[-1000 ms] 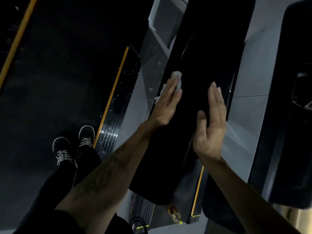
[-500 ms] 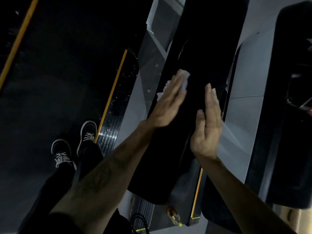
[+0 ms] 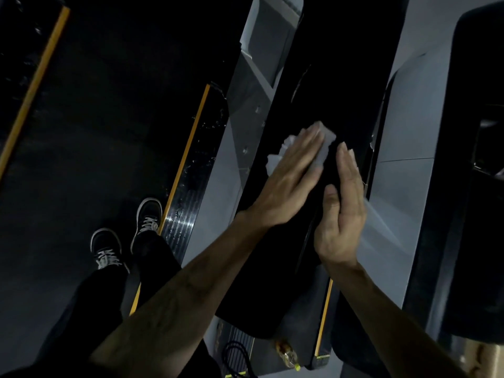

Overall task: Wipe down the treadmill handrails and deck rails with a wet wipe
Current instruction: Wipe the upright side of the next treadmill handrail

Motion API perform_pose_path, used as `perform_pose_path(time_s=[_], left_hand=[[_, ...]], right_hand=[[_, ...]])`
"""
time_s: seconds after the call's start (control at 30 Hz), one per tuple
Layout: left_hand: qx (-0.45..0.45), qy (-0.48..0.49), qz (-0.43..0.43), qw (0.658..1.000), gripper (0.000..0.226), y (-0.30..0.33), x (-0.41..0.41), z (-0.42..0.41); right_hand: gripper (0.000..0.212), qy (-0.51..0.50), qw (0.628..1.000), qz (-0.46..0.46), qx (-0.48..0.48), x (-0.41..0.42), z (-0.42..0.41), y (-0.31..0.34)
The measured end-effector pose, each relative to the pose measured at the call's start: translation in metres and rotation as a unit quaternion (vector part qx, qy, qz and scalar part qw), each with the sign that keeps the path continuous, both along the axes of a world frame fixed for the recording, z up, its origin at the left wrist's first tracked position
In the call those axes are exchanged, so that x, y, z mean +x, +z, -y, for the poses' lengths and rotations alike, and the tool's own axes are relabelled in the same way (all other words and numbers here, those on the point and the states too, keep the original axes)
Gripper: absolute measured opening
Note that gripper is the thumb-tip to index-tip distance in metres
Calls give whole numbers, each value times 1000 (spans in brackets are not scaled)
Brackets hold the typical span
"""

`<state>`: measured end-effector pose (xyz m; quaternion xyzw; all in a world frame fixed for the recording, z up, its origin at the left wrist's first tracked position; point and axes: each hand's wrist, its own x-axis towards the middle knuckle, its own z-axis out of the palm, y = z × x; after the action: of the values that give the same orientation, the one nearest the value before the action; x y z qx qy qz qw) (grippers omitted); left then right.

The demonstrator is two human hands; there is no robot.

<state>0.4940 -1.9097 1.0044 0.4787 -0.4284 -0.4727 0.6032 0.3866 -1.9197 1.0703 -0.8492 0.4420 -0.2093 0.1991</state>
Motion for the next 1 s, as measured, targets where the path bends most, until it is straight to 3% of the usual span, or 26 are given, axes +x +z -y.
perform_pose_path(time_s=[0.23, 0.4, 0.53, 0.73, 1.0], left_hand=[[76, 32, -31, 996, 55, -11, 7, 11], [27, 9, -22, 999, 55, -4, -17, -48], [14, 9, -1, 1000, 56, 7, -20, -28], [129, 25, -42, 990, 55, -12, 14, 32], [168, 28, -99, 980, 63, -26, -5, -9]], right_hand=[[52, -9, 999, -48, -17, 6, -2, 5], [46, 12, 997, -69, -39, 4, 23, 12], [44, 41, 996, -74, -33, 14, 52, 13], [45, 62, 995, -78, -21, 25, 78, 11], [44, 67, 995, -71, -24, 25, 80, 7]])
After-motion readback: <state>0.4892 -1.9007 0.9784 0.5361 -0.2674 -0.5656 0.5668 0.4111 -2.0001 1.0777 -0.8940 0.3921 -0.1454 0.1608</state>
